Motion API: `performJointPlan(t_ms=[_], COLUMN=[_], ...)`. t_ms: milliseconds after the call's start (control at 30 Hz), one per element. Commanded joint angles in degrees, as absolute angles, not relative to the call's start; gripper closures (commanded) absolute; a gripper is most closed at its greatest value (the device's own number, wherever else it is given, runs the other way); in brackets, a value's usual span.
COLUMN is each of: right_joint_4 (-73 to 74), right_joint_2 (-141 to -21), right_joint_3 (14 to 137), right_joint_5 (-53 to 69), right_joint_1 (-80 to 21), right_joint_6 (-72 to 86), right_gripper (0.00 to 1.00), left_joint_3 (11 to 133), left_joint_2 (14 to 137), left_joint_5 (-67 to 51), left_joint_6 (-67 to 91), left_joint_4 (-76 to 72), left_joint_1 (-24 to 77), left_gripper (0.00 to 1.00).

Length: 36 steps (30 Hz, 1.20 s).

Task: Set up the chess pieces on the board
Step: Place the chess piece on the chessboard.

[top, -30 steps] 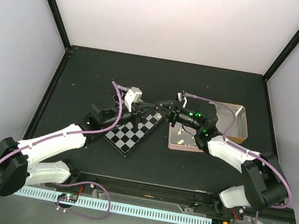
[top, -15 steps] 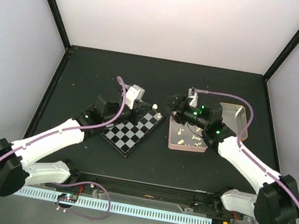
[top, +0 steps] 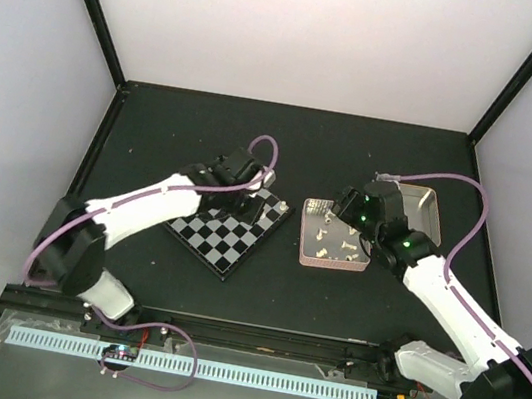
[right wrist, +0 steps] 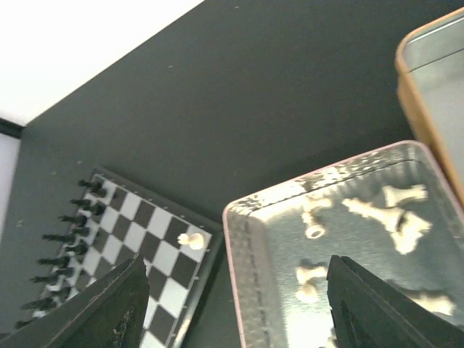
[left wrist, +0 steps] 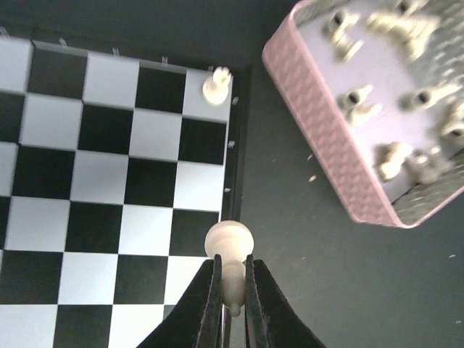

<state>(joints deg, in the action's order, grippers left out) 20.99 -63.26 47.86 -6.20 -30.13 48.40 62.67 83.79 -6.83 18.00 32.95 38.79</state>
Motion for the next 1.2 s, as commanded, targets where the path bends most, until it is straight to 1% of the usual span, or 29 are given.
performJointPlan(t_ms=[0, 100, 233, 433, 933, 1167], right_joint_4=[25.25, 24.96, 25.0, 24.19, 22.94, 23.03], right_joint_2=[-61.93, -61.66, -61.61, -61.95, -65.13, -65.17], right_joint_3=[49.02, 48.33, 48.13, 47.71, 48.73, 48.65], right_joint_5=[-14.58, -15.1, -15.38, -15.9, -13.51, -12.59], right_joint_1=[-29.97, -29.98, -29.98, -30.01, -29.93, -29.93], right_joint_6=[44.35, 44.03, 43.45, 42.43, 41.83, 41.84], right_gripper=[0.32, 0.32, 0.32, 0.32, 0.32, 0.32], left_joint_3=[70.38, 76.89, 80.64, 81.66, 83.24, 83.77], left_joint_2=[92.77, 98.58, 103.79, 107.84, 112.64, 113.57], left_joint_5=[-6.52, -5.51, -5.97, -7.6, -4.63, -3.13], left_joint_6=[16.35, 15.95, 15.27, 14.36, 15.36, 15.27], left_joint_4=[42.83, 46.28, 48.51, 48.97, 48.29, 48.61], left_joint_1=[39.18, 39.18, 39.22, 39.54, 39.71, 39.64], left_gripper=[0.99, 0.98, 0.99, 0.98, 0.98, 0.93])
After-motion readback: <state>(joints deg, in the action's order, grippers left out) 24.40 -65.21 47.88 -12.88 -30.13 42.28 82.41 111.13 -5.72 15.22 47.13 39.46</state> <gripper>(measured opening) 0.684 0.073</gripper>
